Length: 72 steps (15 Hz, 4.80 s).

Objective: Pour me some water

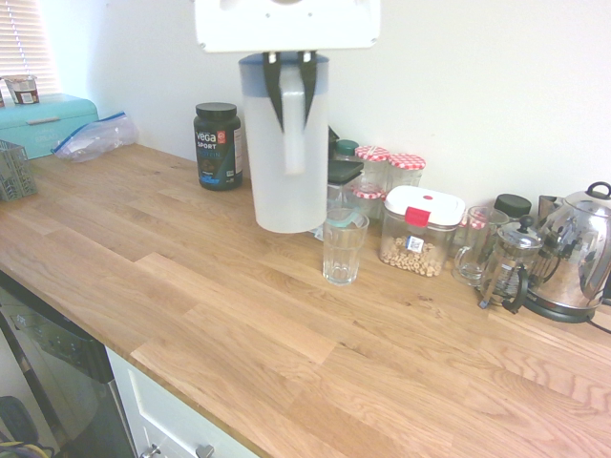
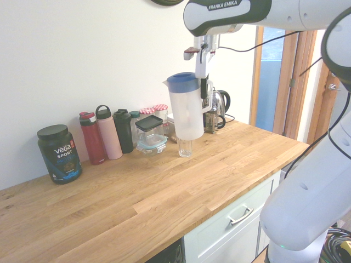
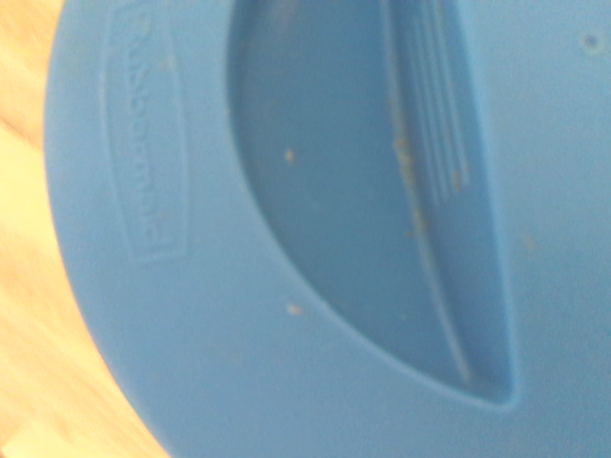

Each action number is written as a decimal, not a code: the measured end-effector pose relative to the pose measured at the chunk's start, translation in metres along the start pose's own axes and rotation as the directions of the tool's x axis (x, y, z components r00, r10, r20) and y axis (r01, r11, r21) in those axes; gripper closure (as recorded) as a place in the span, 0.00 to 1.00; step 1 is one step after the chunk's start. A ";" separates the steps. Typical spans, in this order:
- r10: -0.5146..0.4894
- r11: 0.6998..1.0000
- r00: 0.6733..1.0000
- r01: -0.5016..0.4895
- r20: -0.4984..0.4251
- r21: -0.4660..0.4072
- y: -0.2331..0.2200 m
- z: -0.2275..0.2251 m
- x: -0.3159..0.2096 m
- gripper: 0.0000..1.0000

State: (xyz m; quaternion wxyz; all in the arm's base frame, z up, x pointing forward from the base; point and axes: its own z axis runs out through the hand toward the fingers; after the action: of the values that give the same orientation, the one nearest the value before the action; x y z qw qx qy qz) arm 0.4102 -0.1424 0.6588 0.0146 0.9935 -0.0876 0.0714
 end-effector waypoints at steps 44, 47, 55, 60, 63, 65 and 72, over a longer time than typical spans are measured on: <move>-0.193 0.668 0.917 0.383 0.349 -0.637 -0.021 0.137 0.101 1.00; -0.179 0.657 0.916 0.382 0.358 -0.650 -0.018 0.145 0.099 1.00; -0.149 0.640 0.926 0.357 0.346 -0.681 -0.003 0.145 0.100 1.00; -0.140 0.634 0.929 0.349 0.342 -0.690 -0.004 0.160 0.109 1.00; -0.132 0.648 0.939 0.325 0.318 -0.689 -0.002 0.151 0.113 1.00; -0.136 0.721 0.955 0.279 0.265 -0.635 0.003 0.115 0.112 1.00; -0.128 0.947 0.992 0.122 -0.001 -0.297 -0.035 -0.083 0.054 1.00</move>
State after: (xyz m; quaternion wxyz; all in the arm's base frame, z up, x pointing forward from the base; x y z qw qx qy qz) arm 0.4576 -0.1135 0.7485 0.1688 0.9828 -0.0340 0.0666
